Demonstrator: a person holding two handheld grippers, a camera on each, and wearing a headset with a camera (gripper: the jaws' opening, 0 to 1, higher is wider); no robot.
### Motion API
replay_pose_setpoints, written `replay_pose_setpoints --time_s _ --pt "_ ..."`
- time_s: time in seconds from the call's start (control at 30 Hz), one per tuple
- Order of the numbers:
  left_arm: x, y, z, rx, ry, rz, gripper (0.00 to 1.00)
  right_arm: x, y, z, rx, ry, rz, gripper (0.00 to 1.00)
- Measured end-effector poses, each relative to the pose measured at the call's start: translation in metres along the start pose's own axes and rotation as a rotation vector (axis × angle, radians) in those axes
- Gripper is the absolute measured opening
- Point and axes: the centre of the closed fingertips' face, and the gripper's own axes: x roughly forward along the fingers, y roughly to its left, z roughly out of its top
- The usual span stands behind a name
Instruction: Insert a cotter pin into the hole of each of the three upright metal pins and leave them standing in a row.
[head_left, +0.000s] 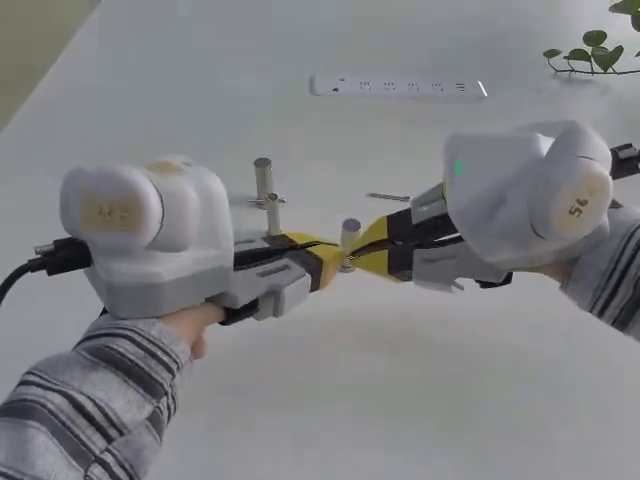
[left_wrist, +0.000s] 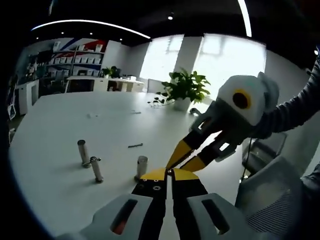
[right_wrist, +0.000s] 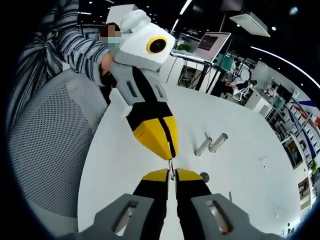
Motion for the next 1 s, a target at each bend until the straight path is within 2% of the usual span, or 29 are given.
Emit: replay_pose_setpoints --time_s 0.07,0.1,0.2,0.27,0.37,0.6,0.67,1.0 --pt "0.0 -0.002 -0.001 0.025 0.004 -0.01 0.0 -0.001 0.0 -0.001 0.04 -0.022 0.005 0.03" --pt "-0.001 -0.002 -0.002 0.054 0.01 -0.014 0.0 -0.001 0.004 0.0 0.067 -0.034 0.027 0.03" --pt "-0.001 -0.002 -0.004 0.096 0.019 -0.019 0.0 -0.002 0.008 -0.002 0.12 -0.05 0.049 0.04" --pt "-0.001 -0.004 -0.003 0.153 0.004 -0.035 0.0 -0.002 0.009 -0.003 0.147 -0.056 0.052 0.04" --pt "-0.002 -0.008 -0.006 0.216 0.018 -0.049 0.0 -0.003 0.014 -0.005 0.201 -0.079 0.078 0.05" --pt "0.001 -0.021 -0.006 0.235 0.0 -0.109 0.0 -0.002 0.021 -0.006 0.269 -0.096 0.111 0.04" --pt "0.001 -0.022 -0.008 0.241 0.007 -0.114 0.0 -0.002 0.021 -0.006 0.274 -0.103 0.119 0.02" --pt "-0.004 -0.021 -0.012 0.218 0.003 -0.117 0.0 -0.002 0.027 -0.001 0.248 -0.07 0.137 0.01"
